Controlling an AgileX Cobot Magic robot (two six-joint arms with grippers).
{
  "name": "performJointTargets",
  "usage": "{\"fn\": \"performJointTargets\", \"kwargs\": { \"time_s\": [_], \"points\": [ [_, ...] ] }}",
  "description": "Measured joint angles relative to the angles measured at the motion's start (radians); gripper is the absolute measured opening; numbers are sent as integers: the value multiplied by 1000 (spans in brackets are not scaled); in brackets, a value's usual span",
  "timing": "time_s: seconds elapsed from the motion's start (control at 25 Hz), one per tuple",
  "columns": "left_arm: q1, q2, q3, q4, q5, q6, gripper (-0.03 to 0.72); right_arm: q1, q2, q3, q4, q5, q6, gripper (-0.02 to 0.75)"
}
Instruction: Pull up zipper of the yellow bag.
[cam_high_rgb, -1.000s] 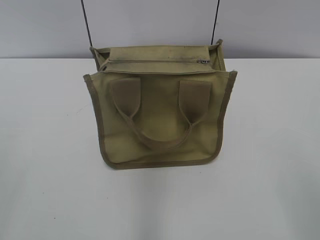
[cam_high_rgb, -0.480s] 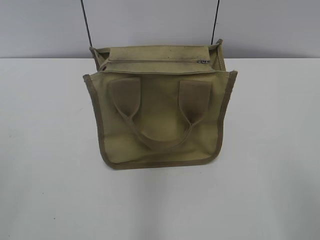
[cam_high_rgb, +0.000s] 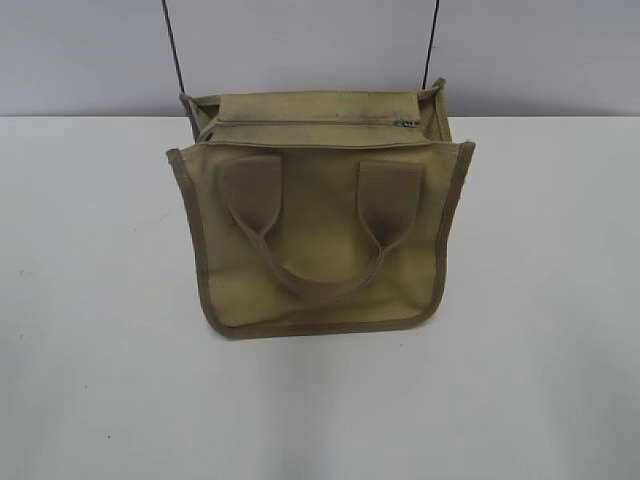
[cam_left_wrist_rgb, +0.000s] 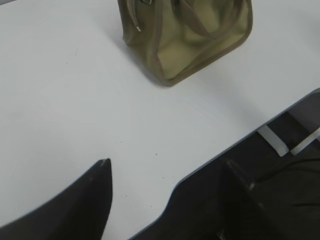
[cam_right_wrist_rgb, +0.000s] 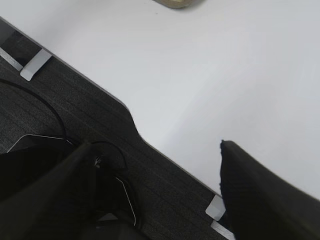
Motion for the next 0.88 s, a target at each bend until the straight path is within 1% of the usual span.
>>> {"fn": "performJointTargets", "kwargs": {
  "time_s": [0.16,0.4,0.56,0.68,0.88],
  "points": [
    [0,0,0,-42,-4,0,496,0,0,0,1,0,0,564],
    [0,0,0,-38,-5,-2,496,0,0,0,2,0,-2,564],
    [0,0,0,-12,-8,-27,496,-14,-1,0,3,0,-3,563],
    [0,0,0,-6,-17,-31,496,-78,-19,0,3,-1,-3,564],
    [4,0,0,-4,-19,-31,496,-262,-129,0,3,-1,-3,564]
  ]
}}
